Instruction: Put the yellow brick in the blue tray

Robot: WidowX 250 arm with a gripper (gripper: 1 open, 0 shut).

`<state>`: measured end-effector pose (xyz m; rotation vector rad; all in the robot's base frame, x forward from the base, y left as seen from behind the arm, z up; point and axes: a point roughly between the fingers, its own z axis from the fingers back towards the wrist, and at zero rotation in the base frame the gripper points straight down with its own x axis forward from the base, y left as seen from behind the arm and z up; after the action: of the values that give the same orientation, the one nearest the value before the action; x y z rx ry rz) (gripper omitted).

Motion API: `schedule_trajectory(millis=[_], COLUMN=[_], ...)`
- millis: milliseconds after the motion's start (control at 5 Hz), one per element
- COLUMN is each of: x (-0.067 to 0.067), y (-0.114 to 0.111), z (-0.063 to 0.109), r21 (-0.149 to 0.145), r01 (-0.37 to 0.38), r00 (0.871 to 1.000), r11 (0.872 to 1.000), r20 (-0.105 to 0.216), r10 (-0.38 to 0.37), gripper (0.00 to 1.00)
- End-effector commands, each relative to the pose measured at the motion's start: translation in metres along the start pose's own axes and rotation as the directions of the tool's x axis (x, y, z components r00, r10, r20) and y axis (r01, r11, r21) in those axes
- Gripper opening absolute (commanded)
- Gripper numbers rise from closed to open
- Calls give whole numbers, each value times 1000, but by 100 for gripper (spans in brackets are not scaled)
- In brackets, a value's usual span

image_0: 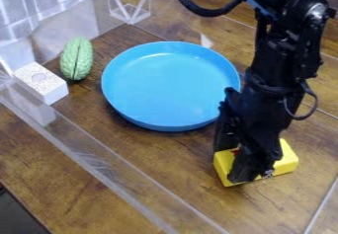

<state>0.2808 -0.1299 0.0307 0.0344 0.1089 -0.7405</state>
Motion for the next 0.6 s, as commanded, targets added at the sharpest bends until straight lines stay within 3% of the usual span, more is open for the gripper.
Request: schedule_trajectory(millis=[0, 400], x=[9, 14], y=[12, 16], z=[20, 19], r21=[19, 19], r01=[-21, -18], r00=[997, 996], r11=[1000, 1000], r20=[77, 86], r10=[19, 16], gripper=[0, 0])
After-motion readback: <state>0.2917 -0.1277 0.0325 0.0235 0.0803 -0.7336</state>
